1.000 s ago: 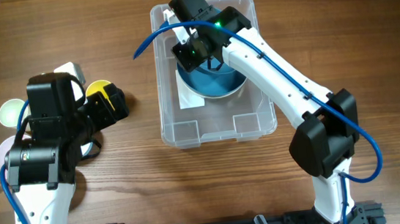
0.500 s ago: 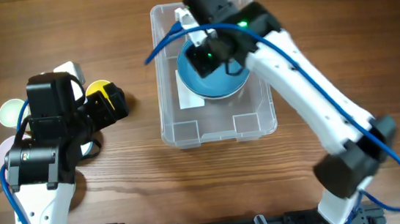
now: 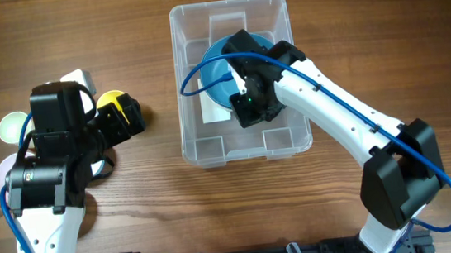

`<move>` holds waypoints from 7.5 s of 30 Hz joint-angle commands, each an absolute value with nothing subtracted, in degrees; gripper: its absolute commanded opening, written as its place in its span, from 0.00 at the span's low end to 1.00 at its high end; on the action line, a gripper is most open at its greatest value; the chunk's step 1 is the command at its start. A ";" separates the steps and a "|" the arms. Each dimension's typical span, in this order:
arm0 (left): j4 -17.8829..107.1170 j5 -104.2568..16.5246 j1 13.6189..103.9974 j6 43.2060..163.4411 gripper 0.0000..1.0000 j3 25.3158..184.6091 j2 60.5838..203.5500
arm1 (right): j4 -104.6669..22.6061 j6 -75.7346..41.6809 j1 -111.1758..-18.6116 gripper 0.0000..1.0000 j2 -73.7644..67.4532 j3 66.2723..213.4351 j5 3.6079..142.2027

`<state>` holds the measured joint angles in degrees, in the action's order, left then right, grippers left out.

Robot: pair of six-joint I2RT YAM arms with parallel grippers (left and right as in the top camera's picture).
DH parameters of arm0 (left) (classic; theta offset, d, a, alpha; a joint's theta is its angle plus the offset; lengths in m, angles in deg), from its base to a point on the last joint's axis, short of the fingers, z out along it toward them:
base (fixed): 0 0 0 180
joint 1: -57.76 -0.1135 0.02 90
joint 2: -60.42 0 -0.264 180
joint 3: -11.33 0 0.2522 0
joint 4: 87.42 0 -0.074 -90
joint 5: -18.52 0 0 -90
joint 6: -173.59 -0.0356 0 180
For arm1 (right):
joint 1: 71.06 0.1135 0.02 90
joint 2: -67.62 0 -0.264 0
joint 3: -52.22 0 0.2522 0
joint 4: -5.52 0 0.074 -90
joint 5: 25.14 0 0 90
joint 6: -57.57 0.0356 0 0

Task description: Pack container

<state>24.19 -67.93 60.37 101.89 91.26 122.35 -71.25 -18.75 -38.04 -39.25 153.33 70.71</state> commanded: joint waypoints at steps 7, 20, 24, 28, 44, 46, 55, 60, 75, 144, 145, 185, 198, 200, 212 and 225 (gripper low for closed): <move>24.32 -67.03 60.09 100.91 1.00 92.11 122.05 | -61.17 -16.98 -43.94 0.04 -40.00 146.95 70.91; 24.39 -67.06 60.09 100.91 1.00 92.11 122.05 | -61.98 -16.09 -44.14 0.04 -41.46 147.45 72.24; 24.59 -67.06 60.09 100.91 1.00 92.11 122.05 | -65.13 -18.29 -44.14 0.04 -36.72 147.45 72.39; 24.56 -67.06 60.09 100.91 1.00 92.11 122.05 | -67.38 -18.88 -44.12 0.05 -35.84 147.19 72.68; 24.54 -67.06 60.09 100.89 1.00 92.11 122.05 | -58.70 -17.22 -44.14 0.04 -44.59 146.14 72.61; 24.54 -67.06 60.09 100.89 1.00 92.11 122.05 | -55.40 -16.96 -44.14 0.04 -44.59 146.14 71.95; 24.54 -67.03 60.09 100.91 1.00 92.11 122.05 | -48.23 -15.45 -44.03 0.04 -44.52 146.16 69.66; 24.52 -67.03 60.09 100.91 1.00 92.11 122.05 | -52.47 -16.00 -43.48 0.04 -38.66 146.66 69.53; 26.12 -67.32 60.09 100.69 1.00 92.15 122.15 | -60.49 -12.48 -61.12 0.98 -7.23 147.38 53.94; 10.01 -67.84 102.23 124.60 0.04 140.72 184.21 | -78.83 -13.16 -78.04 0.89 -2.55 147.23 61.31; 9.96 -67.82 102.69 124.60 0.04 140.70 185.78 | -78.83 -13.16 -78.04 0.89 -2.55 147.23 61.31; -11.48 -84.02 50.51 119.57 0.93 150.64 171.51 | -78.66 -14.47 -78.04 0.89 -2.58 147.23 61.75; -7.04 -80.24 46.78 118.11 0.91 148.83 192.53 | -78.35 -14.88 -78.04 0.89 -2.58 147.23 61.75; -5.56 -79.84 46.78 118.09 0.90 148.83 193.71 | -78.35 -14.88 -78.04 0.89 -2.58 147.23 61.75; 0.70 -77.29 49.42 113.80 0.48 148.70 195.16 | -78.39 -15.56 -78.04 0.89 -2.58 147.23 61.75; 3.91 -77.35 49.62 113.78 0.43 142.03 195.22 | -78.37 -15.61 -78.04 0.89 -2.58 147.23 61.75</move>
